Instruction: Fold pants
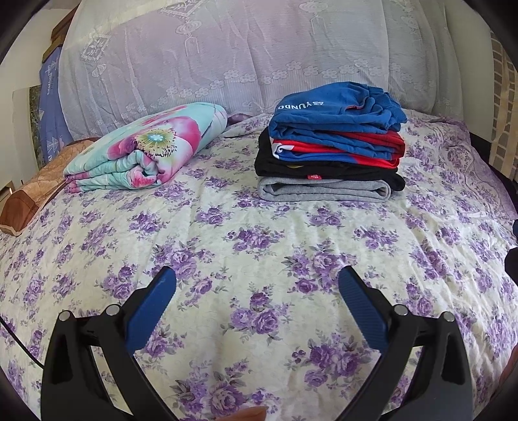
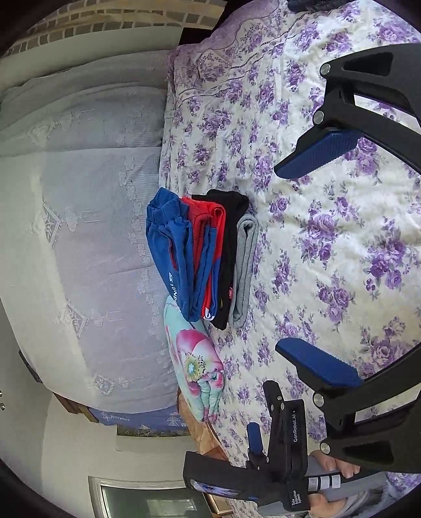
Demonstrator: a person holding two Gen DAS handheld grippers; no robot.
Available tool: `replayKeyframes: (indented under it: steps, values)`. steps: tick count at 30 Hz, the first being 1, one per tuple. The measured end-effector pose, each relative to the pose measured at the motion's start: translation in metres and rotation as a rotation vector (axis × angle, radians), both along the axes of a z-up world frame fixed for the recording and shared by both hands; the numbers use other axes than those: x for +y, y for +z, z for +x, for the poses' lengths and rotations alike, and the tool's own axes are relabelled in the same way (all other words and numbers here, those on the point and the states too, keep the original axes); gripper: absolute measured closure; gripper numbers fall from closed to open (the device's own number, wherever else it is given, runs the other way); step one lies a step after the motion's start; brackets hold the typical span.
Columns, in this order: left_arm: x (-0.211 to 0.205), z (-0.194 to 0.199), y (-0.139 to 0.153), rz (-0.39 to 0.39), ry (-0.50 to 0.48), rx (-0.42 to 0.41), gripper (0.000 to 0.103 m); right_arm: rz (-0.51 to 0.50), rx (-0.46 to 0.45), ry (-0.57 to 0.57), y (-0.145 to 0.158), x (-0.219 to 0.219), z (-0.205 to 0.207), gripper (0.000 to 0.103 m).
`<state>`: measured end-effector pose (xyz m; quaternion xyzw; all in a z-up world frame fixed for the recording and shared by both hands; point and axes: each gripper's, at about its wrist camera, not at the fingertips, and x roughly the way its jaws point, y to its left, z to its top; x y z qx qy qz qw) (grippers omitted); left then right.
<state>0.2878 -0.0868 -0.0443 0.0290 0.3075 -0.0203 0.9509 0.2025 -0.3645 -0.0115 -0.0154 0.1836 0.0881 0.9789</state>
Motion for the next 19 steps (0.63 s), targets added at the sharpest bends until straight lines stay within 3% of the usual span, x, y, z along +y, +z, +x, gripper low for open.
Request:
replayKeyframes:
  steps: [7, 14, 19]
  values:
    - [0.000, -0.007, 0.003, -0.017, -0.011, -0.047, 0.005, 0.000, 0.001, -0.001, 0.000, 0.001, -0.001, 0.004]
    - [-0.004, -0.018, 0.014, 0.037, 0.001, -0.139, 0.005, 0.002, 0.002, -0.002, -0.001, 0.001, -0.001, 0.004]
    - [-0.004, -0.016, 0.013, 0.036, -0.017, -0.122, 0.005, 0.002, 0.003, -0.002, -0.001, 0.000, 0.000, 0.004]
